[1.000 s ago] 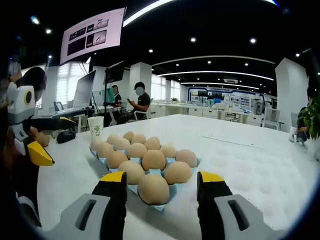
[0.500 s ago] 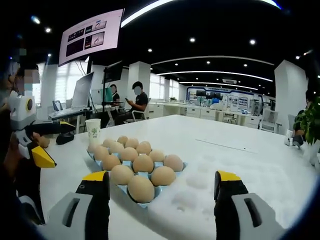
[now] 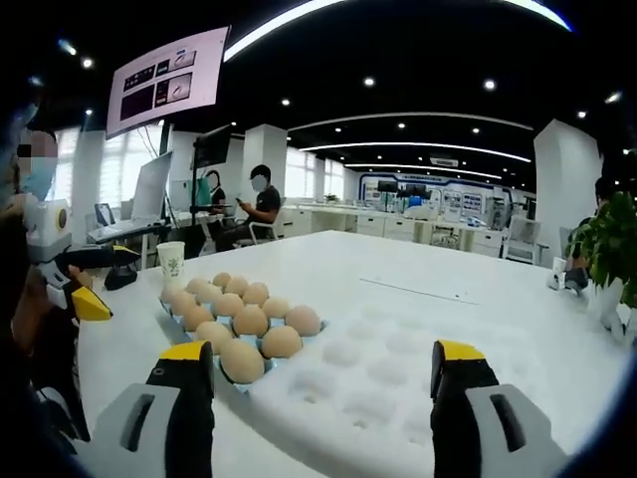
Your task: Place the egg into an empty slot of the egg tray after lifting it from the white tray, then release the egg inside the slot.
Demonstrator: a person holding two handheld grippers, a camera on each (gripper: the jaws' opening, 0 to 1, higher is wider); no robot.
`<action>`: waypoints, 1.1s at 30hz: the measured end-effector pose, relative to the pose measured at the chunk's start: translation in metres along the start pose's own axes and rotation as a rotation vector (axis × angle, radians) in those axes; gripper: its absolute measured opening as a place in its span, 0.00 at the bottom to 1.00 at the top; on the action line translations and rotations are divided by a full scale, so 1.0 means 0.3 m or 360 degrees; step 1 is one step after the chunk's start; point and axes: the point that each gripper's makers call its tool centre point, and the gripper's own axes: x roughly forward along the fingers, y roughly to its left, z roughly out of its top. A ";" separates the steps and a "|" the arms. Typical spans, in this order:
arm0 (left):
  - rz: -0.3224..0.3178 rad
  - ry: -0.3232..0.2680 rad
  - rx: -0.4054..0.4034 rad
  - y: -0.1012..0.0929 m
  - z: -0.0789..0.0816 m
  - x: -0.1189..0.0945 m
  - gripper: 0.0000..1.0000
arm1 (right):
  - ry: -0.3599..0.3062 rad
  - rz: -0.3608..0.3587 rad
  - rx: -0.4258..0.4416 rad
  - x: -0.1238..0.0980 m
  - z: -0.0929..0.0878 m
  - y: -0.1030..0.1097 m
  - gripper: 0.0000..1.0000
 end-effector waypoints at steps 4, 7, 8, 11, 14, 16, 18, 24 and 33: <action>0.0004 -0.0004 -0.0009 0.003 0.002 0.001 1.00 | 0.0025 -0.0009 -0.0023 -0.022 -0.013 -0.019 0.94; 0.0003 -0.0002 -0.0006 0.002 0.001 0.002 1.00 | 0.0032 -0.0009 -0.0039 -0.044 -0.015 -0.031 0.94; 0.0001 -0.0001 -0.0004 0.000 0.002 0.002 1.00 | 0.0034 -0.0006 -0.0037 -0.051 -0.017 -0.032 0.95; 0.0000 0.0000 0.0001 -0.003 0.003 0.002 1.00 | 0.0029 -0.0005 -0.0037 -0.083 -0.021 -0.040 0.95; 0.0004 0.0002 -0.0001 -0.002 0.002 0.001 1.00 | 0.0021 -0.0014 -0.0030 -0.110 -0.018 -0.057 0.95; 0.0005 0.0006 -0.0002 -0.003 0.001 0.002 1.00 | 0.0015 -0.0019 -0.0029 -0.128 -0.017 -0.065 0.95; 0.0008 0.0006 0.0001 -0.004 0.002 0.001 1.00 | 0.0020 -0.0018 -0.0027 -0.148 -0.019 -0.072 0.95; 0.0014 0.0009 0.0009 -0.009 0.002 -0.005 1.00 | 0.0057 -0.0053 -0.0065 -0.207 -0.040 -0.104 0.95; 0.0029 0.0018 0.0019 -0.007 -0.001 -0.015 1.00 | 0.0052 -0.0082 -0.0029 -0.281 -0.055 -0.134 0.95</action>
